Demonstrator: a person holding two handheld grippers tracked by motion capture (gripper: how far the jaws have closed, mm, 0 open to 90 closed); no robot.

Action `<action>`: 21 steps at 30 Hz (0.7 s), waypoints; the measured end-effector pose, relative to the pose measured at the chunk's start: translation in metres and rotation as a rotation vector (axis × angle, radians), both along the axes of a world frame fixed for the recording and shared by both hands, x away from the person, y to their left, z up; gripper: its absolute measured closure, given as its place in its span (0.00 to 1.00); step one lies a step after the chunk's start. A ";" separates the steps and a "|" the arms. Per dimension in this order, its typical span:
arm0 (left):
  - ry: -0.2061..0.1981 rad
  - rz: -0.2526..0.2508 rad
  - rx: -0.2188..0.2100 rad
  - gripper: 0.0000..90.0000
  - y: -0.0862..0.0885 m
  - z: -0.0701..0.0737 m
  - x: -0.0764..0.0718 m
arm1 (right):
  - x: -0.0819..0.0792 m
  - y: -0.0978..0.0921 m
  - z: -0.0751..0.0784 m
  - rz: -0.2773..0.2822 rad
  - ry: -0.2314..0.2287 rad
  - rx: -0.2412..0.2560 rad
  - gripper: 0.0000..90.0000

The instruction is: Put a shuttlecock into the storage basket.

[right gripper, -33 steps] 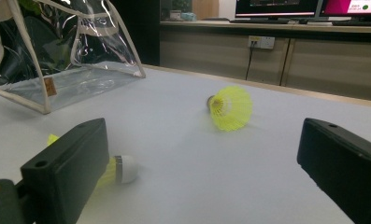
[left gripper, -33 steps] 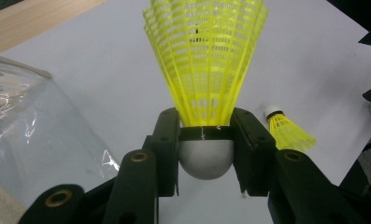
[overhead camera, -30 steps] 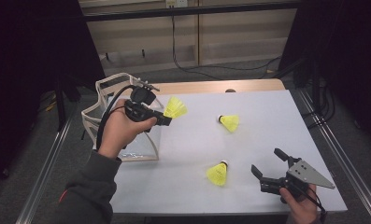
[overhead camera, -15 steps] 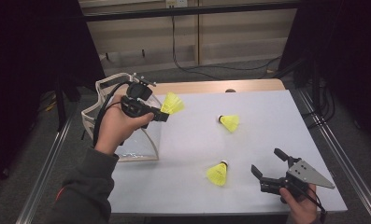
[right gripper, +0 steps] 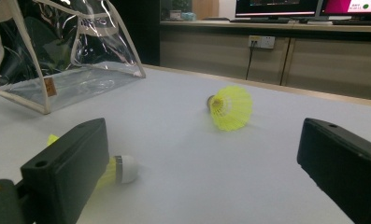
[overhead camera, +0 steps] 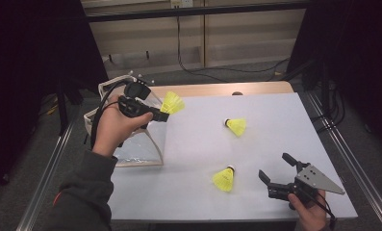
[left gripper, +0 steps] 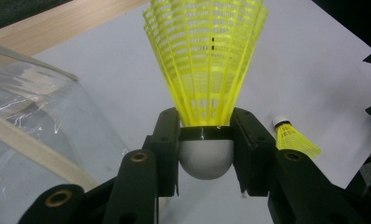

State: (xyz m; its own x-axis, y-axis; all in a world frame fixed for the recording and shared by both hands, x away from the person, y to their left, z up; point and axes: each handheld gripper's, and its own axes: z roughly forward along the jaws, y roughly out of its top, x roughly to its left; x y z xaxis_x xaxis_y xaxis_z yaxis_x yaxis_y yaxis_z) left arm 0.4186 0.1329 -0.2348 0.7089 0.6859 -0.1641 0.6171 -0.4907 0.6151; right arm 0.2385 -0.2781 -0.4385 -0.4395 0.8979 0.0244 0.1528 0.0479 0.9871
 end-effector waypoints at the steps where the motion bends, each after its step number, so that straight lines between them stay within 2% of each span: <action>1: 0.001 -0.001 -0.001 0.72 0.001 0.000 0.000 | 0.000 0.000 0.000 -0.001 0.000 0.000 0.02; 19: 0.005 0.027 -0.008 0.72 0.012 0.004 0.007 | 0.000 0.000 0.000 0.000 0.001 0.000 0.02; 21: -0.004 0.032 -0.005 0.72 0.013 0.006 0.007 | 0.000 0.000 0.000 0.000 0.000 0.000 0.02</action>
